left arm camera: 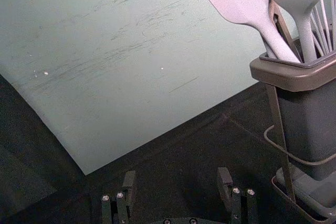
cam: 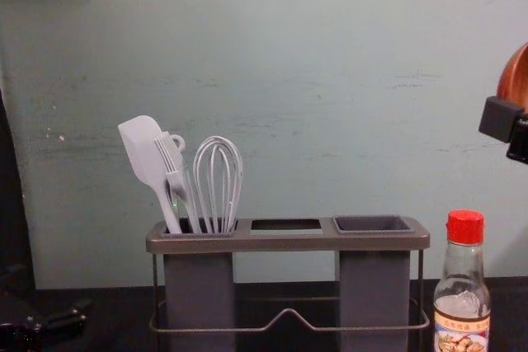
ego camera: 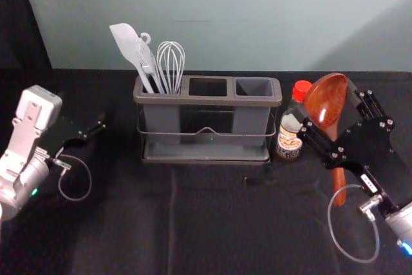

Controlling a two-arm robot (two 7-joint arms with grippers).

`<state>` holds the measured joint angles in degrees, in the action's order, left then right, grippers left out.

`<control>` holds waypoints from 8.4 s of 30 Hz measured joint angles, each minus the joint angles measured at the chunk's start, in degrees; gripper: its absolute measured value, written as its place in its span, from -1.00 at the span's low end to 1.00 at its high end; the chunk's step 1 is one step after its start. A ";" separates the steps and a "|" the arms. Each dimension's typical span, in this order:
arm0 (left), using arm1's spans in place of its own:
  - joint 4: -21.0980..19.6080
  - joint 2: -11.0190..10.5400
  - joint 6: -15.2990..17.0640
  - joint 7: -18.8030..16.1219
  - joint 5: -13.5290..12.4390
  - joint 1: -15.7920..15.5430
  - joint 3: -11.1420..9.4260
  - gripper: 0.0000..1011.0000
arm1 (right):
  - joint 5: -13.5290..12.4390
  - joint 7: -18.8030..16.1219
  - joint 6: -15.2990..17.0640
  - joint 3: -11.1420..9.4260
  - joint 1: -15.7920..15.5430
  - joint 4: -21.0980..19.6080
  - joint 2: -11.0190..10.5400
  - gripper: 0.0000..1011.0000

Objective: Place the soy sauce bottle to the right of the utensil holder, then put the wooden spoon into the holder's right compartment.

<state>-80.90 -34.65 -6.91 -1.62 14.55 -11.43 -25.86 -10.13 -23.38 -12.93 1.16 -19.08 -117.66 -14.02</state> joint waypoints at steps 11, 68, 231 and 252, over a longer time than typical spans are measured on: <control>0.00 0.00 0.00 0.00 0.00 0.00 0.00 0.98 | -0.39 -0.06 -0.01 0.82 2.32 1.31 -0.11 0.66; 0.00 0.00 0.00 0.00 0.00 0.00 0.00 0.98 | -10.90 -8.56 -17.02 16.42 45.36 48.12 5.78 0.66; 0.00 0.00 0.00 0.00 0.00 0.00 0.00 0.98 | 5.48 8.88 2.91 2.19 31.03 43.24 -2.86 0.98; 0.00 0.00 0.00 0.00 0.00 0.00 0.00 0.98 | 5.26 8.78 2.71 1.96 30.91 42.93 -3.02 0.98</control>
<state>-80.90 -34.65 -6.91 -1.62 14.55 -11.43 -25.86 -4.88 -14.60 -10.22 3.12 11.83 -74.73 -17.04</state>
